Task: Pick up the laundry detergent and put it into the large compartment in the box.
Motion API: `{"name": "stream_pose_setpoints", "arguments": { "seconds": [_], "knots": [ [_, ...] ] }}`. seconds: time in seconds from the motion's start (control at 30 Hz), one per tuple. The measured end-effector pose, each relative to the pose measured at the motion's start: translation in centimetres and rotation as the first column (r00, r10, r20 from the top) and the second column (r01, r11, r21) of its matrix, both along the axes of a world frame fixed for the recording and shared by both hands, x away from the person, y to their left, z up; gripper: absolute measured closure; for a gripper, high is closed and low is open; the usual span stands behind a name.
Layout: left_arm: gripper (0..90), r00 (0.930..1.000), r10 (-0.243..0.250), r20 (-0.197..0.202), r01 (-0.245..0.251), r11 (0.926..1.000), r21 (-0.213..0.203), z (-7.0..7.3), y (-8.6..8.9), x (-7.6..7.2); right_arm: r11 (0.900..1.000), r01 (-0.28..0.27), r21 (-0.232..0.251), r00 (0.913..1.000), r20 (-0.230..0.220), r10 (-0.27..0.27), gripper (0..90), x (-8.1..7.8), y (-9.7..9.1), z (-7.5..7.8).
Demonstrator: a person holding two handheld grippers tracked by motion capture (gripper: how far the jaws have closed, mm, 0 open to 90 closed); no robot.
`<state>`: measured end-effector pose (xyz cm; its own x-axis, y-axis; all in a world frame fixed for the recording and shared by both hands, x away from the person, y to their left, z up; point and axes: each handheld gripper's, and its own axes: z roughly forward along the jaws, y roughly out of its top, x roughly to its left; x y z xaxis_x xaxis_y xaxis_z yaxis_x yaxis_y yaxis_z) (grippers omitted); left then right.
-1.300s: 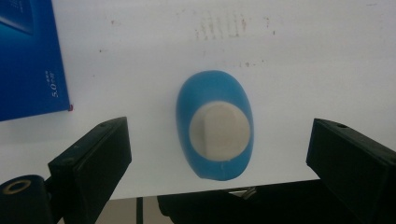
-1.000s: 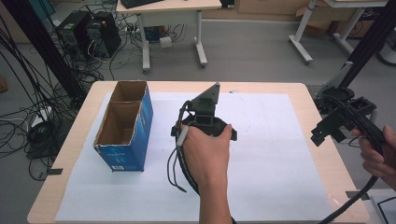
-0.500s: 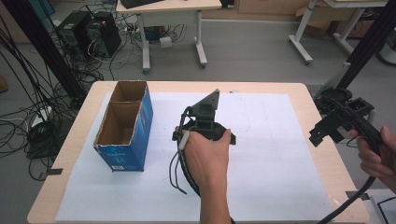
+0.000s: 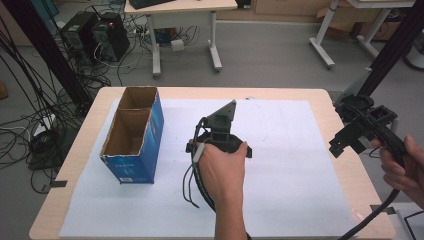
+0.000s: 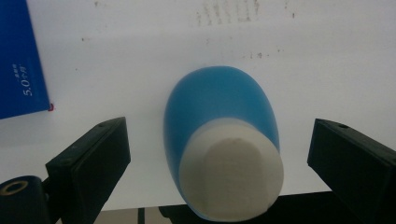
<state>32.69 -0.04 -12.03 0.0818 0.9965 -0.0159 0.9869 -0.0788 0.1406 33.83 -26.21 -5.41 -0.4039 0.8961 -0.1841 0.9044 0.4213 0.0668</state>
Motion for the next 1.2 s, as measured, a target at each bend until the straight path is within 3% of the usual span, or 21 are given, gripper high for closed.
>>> {"name": "stream_pose_setpoints", "arguments": {
  "seconds": [0.57, 0.97, 1.2],
  "knots": [
    [12.2, 1.0000, -0.004, -0.003, 0.004, 0.9998, 0.020, -0.8, -0.4, 0.2, 0.9999, -0.008, -0.007, 1.0000, -0.003, 0.008, 3.7, -0.1, 0.5, -0.1],
    [33.3, 0.9997, -0.023, 0.002, 0.023, 0.9989, 0.040, -1.3, -1.0, 0.1, 0.9999, -0.010, -0.008, 1.0000, 0.001, 0.010, 3.7, -0.1, 0.7, 0.1],
    [35.5, 0.9997, -0.024, 0.000, 0.024, 0.9987, 0.044, -1.5, -1.1, 0.2, 1.0000, -0.005, -0.005, 1.0000, 0.001, 0.005, 3.6, 0.0, 0.6, 0.2]
  ]
}}
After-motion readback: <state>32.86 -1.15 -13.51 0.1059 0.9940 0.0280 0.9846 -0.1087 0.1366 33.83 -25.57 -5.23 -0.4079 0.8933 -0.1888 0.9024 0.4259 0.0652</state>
